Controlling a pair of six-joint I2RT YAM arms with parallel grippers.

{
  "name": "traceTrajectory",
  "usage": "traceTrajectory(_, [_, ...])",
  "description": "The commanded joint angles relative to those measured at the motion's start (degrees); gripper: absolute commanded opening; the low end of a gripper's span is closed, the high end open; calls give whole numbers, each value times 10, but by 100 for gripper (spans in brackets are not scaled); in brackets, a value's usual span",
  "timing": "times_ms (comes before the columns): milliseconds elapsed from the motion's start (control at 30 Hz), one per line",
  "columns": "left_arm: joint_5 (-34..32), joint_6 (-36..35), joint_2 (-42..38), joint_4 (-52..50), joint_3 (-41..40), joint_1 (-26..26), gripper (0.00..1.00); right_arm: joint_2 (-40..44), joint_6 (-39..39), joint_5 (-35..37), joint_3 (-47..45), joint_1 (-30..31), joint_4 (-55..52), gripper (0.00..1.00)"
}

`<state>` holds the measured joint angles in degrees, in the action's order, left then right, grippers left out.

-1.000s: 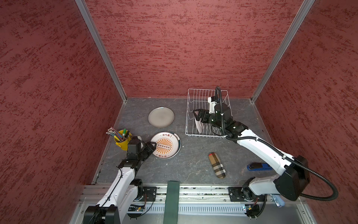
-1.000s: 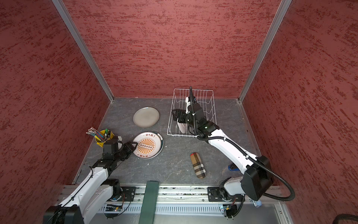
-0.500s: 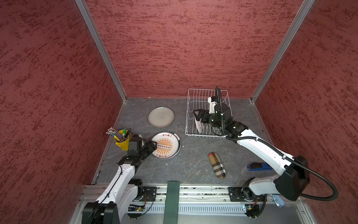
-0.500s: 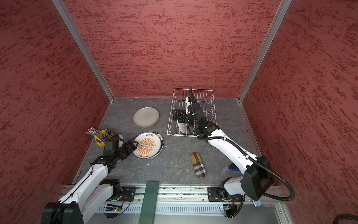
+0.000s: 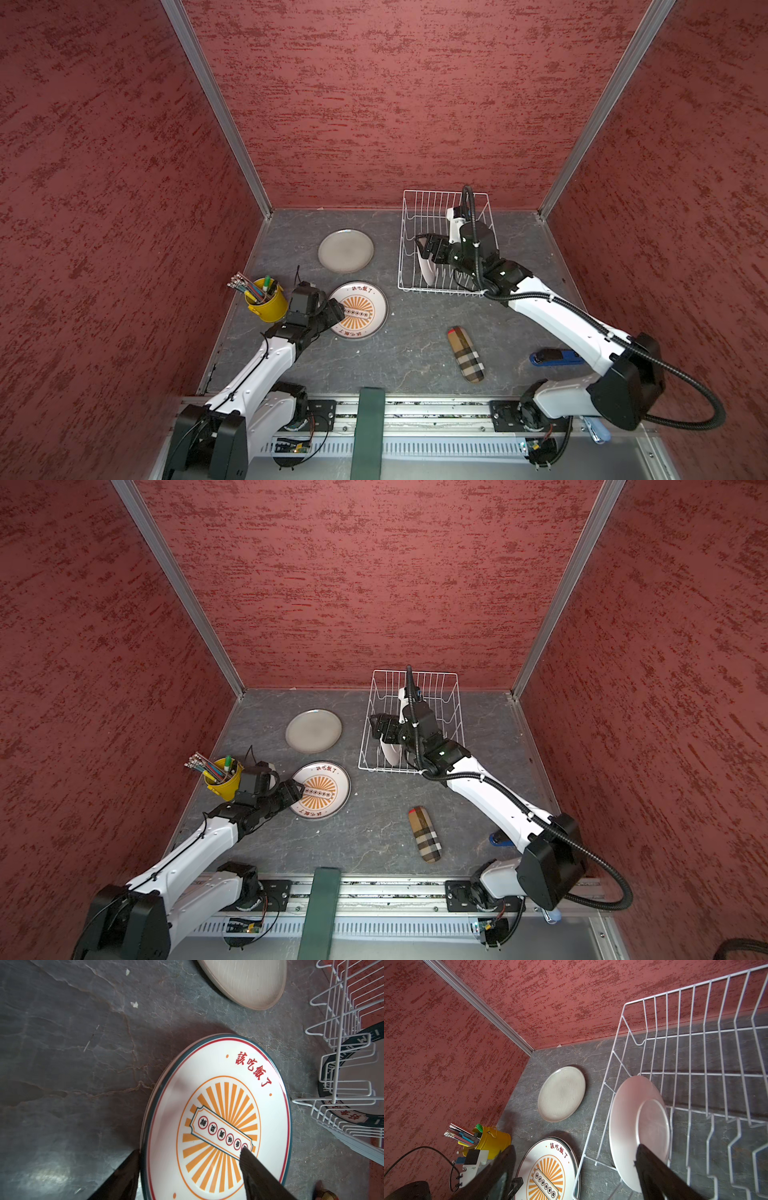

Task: Unload the plates from the dish rack
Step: Place the plate among the plates, then pick up the plate from the dish rack.

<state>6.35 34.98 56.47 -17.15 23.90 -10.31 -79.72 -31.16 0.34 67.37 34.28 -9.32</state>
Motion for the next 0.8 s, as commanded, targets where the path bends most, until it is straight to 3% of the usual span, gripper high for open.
traceTrajectory(0, [-13, -15, -5, -2, 19, -3, 76, 15, 9, 19, -3, -5, -6, 91])
traceTrajectory(100, [-17, -22, -10, -12, 24, -2, 77, 9, 12, 39, 4, -5, -26, 91])
traceTrajectory(333, [-26, -35, -47, -49, 45, -1, 78, -32, 29, 217, 89, 13, -171, 90])
traceTrajectory(533, [-47, -46, -125, -70, 80, -19, 78, -119, 59, 347, 157, 53, -251, 91])
traceTrajectory(767, [2, -56, -104, -60, 115, -17, 78, -161, 76, 360, 203, 72, -264, 90])
